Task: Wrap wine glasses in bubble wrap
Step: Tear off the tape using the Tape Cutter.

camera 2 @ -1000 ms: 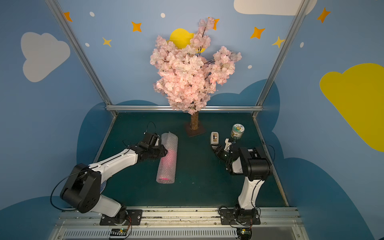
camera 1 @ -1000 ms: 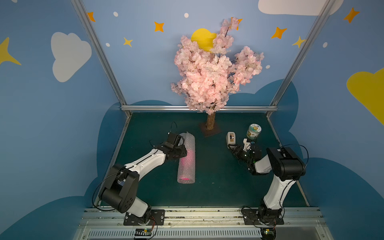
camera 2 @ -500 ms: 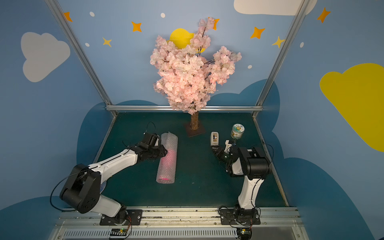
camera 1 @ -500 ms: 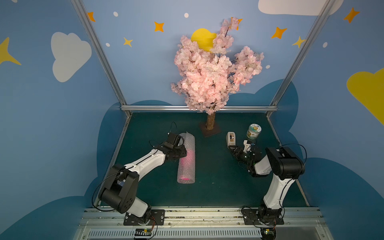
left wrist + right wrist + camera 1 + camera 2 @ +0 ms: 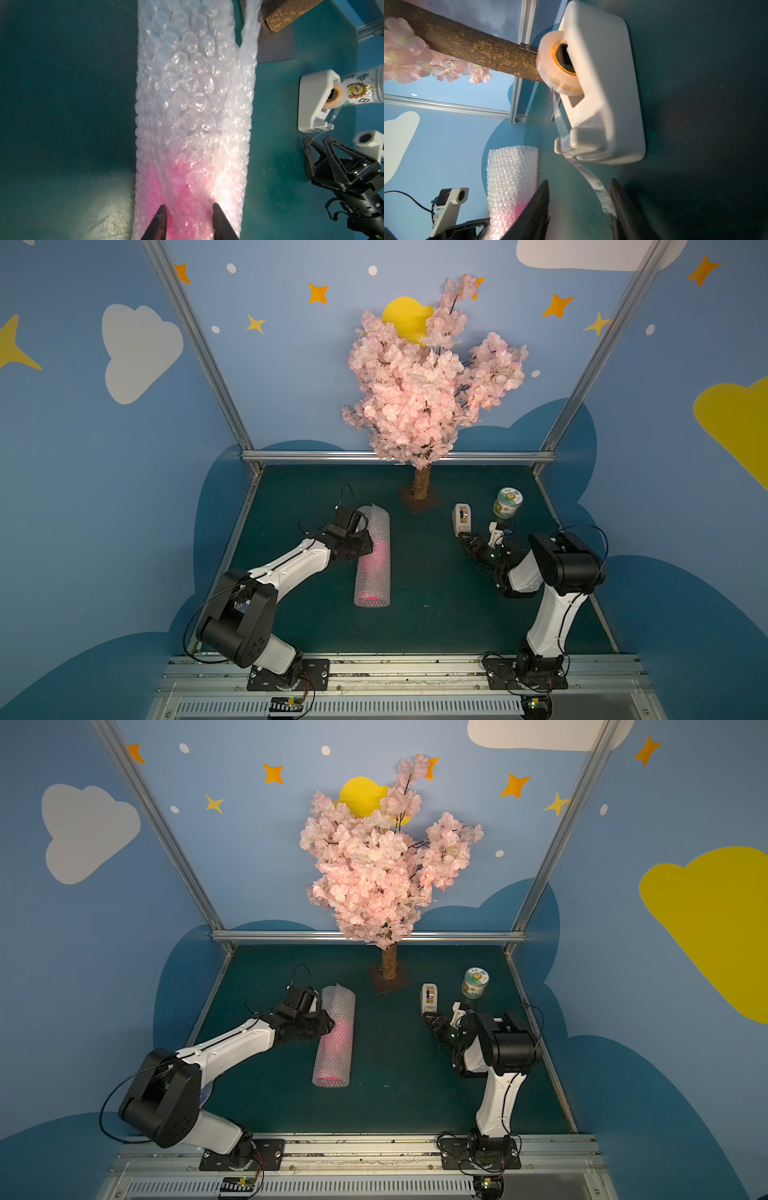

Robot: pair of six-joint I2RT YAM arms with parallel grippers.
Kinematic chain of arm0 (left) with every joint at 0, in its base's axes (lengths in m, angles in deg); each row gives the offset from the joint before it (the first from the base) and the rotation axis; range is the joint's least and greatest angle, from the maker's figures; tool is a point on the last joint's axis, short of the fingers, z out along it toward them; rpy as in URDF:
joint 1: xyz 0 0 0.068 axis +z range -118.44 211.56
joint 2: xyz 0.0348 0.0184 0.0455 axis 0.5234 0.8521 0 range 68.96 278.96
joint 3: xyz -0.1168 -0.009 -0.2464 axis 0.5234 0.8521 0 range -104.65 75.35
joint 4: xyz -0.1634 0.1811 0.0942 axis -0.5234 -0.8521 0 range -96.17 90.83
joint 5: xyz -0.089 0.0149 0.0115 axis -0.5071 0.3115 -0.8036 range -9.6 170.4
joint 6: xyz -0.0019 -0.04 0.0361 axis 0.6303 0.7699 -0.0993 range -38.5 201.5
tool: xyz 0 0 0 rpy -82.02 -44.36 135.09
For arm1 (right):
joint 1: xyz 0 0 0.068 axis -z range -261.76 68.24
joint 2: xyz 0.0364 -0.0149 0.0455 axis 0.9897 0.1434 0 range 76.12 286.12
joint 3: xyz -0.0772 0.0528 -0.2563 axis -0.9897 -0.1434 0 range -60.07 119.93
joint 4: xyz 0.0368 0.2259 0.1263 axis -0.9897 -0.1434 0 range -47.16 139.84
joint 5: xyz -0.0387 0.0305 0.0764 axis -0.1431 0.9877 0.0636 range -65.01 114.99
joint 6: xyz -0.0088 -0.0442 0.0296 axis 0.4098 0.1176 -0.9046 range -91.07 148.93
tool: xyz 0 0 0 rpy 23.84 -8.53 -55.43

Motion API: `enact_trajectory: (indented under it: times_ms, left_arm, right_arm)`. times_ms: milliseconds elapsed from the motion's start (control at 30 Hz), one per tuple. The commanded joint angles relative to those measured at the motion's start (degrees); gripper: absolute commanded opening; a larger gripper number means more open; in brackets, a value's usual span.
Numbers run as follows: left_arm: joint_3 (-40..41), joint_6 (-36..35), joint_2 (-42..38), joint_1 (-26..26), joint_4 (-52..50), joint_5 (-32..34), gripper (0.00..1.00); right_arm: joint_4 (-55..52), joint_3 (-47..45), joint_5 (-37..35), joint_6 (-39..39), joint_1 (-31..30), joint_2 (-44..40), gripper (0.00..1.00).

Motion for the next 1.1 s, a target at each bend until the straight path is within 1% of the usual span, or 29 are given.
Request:
enact_trajectory:
  times_ms: [0, 233, 500, 600, 767, 933, 1067]
  left_arm:
    - [1.0, -0.5, -0.6, 0.1, -2.4, 0.4, 0.36]
    - [1.3, -0.5, -0.7, 0.1, -2.3, 0.4, 0.35]
    - [1.5, -0.5, -0.9, 0.3, -2.2, 0.5, 0.35]
    - [1.7, -0.5, -0.9, 0.4, -2.2, 0.4, 0.35]
    - [1.6, -0.6, -1.0, 0.4, -2.3, 0.4, 0.35]
    - [1.4, -0.6, -1.0, 0.6, -2.3, 0.3, 0.35]
    - [1.4, -0.7, -1.0, 0.7, -2.3, 0.3, 0.35]
  right_arm:
    - [-0.1, -1.5, -1.1, -0.9, -0.1, 2.2, 0.45]
    - [5.2, -2.3, -1.7, -3.0, 0.1, 4.4, 0.43]
    - [6.6, -2.3, -1.9, -3.8, 0.1, 6.3, 0.39]
    - [6.6, -2.4, -2.0, -3.9, 0.1, 6.6, 0.35]
    - [6.3, -2.6, -2.8, -4.1, 0.2, 6.8, 0.32]
    - [2.9, -2.3, -3.2, -4.0, 0.2, 6.2, 0.28]
    - [2.3, -2.2, -3.5, -4.0, 0.2, 6.1, 0.25]
